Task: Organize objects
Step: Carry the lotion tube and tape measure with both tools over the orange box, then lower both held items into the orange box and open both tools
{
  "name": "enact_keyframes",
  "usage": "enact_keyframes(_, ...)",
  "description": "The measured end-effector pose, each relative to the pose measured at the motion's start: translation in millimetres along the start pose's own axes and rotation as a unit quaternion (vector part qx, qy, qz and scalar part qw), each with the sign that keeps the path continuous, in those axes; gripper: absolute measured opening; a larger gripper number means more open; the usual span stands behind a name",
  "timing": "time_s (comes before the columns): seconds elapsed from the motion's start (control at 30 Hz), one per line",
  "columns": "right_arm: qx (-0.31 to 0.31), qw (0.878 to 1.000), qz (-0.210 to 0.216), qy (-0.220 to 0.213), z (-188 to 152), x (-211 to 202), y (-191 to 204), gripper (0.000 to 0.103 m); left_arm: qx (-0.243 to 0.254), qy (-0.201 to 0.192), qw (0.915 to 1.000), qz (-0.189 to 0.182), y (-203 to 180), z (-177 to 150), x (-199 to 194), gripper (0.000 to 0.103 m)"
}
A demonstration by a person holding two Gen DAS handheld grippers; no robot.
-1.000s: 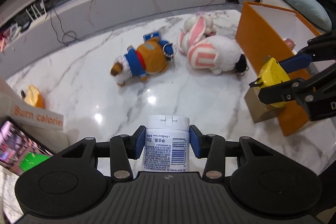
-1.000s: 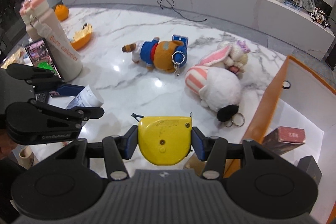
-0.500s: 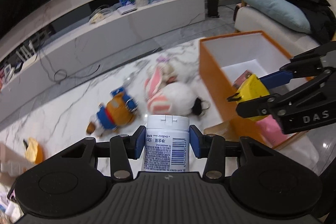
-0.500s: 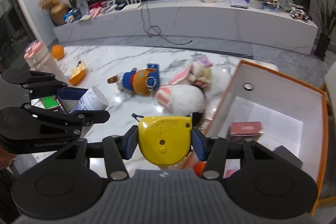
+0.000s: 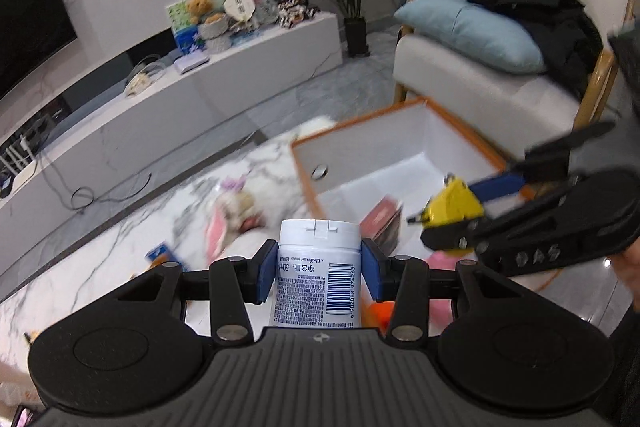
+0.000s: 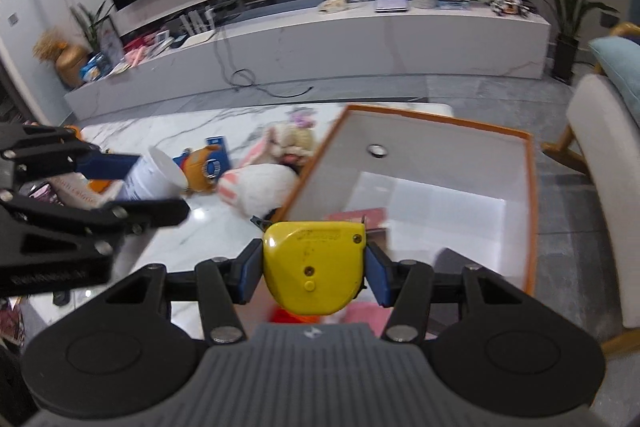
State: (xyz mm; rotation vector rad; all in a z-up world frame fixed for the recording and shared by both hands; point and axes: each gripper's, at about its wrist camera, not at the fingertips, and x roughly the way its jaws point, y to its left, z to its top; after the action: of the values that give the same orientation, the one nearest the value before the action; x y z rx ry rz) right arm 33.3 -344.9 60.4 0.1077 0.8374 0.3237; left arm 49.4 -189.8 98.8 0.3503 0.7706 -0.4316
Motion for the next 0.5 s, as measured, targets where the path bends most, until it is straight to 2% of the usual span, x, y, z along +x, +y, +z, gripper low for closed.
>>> enact_keyframes(0.13, 0.028, 0.999, -0.025, 0.001, -4, 1, -31, 0.056, -0.033, -0.020, 0.9987, -0.033, -13, 17, 5, 0.051)
enact_keyframes(0.27, 0.054, 0.998, -0.045, 0.004, -6, 4, -56, 0.056, -0.047, -0.020, 0.9971, -0.058, -30, 25, 25, 0.051)
enact_keyframes(0.5, 0.062, 0.996, -0.066, 0.012, -10, 13, -71, 0.056, -0.071, 0.006, 0.9941, -0.082, -47, 13, 56, 0.051)
